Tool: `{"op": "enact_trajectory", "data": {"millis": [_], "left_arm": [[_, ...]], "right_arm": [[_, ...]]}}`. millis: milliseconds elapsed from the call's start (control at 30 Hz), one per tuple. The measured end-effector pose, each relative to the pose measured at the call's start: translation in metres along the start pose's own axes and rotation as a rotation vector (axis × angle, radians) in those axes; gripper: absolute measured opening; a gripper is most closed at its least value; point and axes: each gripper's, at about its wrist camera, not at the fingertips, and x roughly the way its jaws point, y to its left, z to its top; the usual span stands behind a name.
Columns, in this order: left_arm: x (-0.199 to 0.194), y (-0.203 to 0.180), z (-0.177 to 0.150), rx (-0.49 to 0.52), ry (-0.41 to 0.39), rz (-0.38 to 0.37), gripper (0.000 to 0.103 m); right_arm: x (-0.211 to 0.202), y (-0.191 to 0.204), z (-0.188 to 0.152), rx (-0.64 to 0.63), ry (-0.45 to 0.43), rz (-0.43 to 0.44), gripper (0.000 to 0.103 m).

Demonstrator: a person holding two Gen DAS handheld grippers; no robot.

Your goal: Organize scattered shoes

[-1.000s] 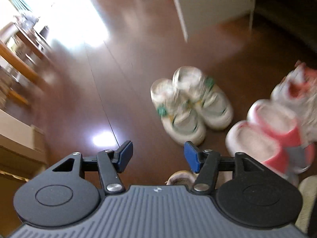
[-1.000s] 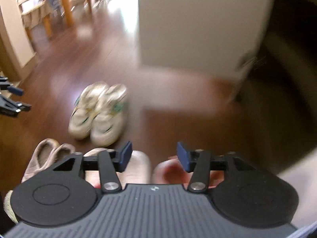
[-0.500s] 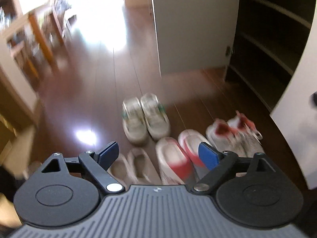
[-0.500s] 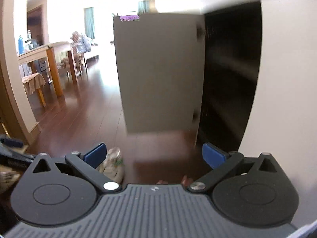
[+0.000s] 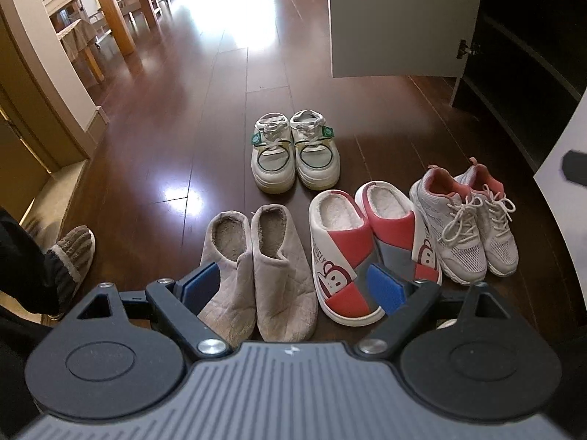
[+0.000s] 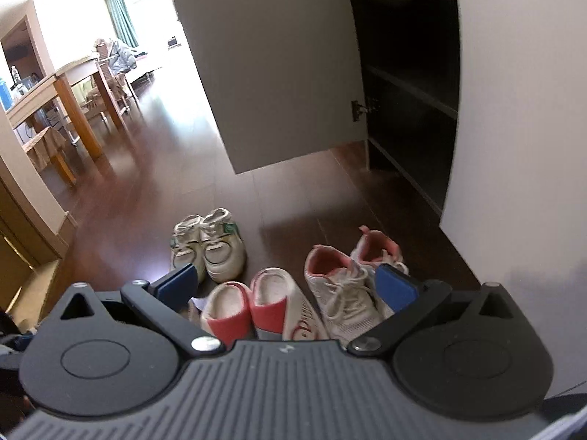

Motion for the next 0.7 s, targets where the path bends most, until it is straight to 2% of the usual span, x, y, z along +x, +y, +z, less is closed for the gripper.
{"op": "enact_trajectory", "data": {"millis": [200,400,700], "left_arm": [[0.020,-0.003,-0.002,0.002,0.023,0.000,0.090],[0.044,-0.016,-0.002,0.040,0.048,-0.029,0.090],[0.066,-0.037,0.007,0.114,0.089,-0.057,0.090]], "right_arm": [[0.023,0.005,-0.002,-0.068,0.077,-0.063,0.102],[0.047,-0.006,-0.001,-0.089,0.110,-0.128,0.102],[0.081,-0.014,0.000,-0.127,0.182,-0.142,0.102]]}}
